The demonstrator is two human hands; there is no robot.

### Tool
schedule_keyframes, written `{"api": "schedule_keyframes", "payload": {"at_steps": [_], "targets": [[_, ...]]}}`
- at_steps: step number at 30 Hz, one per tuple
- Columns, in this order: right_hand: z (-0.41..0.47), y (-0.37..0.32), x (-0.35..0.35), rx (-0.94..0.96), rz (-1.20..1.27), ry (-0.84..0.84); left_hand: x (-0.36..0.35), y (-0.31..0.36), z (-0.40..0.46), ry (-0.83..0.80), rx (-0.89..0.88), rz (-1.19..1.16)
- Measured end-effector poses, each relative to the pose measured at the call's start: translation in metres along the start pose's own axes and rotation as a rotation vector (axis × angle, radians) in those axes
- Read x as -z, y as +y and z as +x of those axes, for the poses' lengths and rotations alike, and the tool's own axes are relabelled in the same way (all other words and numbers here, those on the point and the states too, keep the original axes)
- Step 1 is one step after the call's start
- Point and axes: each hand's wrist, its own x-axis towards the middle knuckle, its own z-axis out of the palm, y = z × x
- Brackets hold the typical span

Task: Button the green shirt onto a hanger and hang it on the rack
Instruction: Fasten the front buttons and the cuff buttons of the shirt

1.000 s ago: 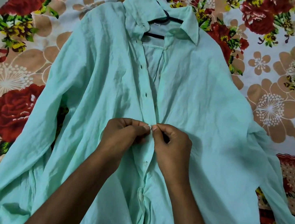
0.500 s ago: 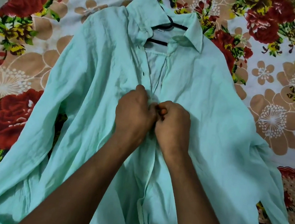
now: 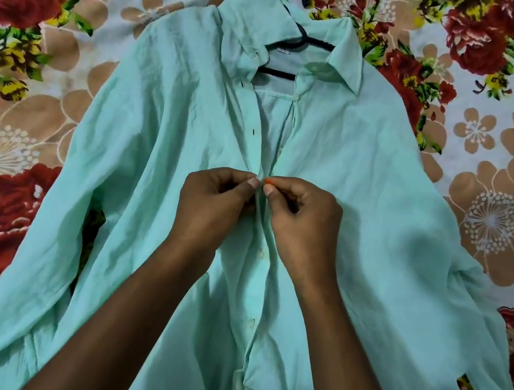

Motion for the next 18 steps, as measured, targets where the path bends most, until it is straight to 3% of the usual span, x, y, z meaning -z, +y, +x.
{"api": "schedule_keyframes", "payload": {"at_steps": [7, 18], "targets": [[0.0075, 0.0009, 0.0026, -0.063, 0.081, 0.03, -0.0042, 0.0014, 0.0049, -0.024, -0.008, -0.037], [0.0101, 0.0056, 0.0003, -0.112, 0.084, 0.022, -0.0049, -0.0028, 0.0092, 0.03, -0.173, 0.157]]}}
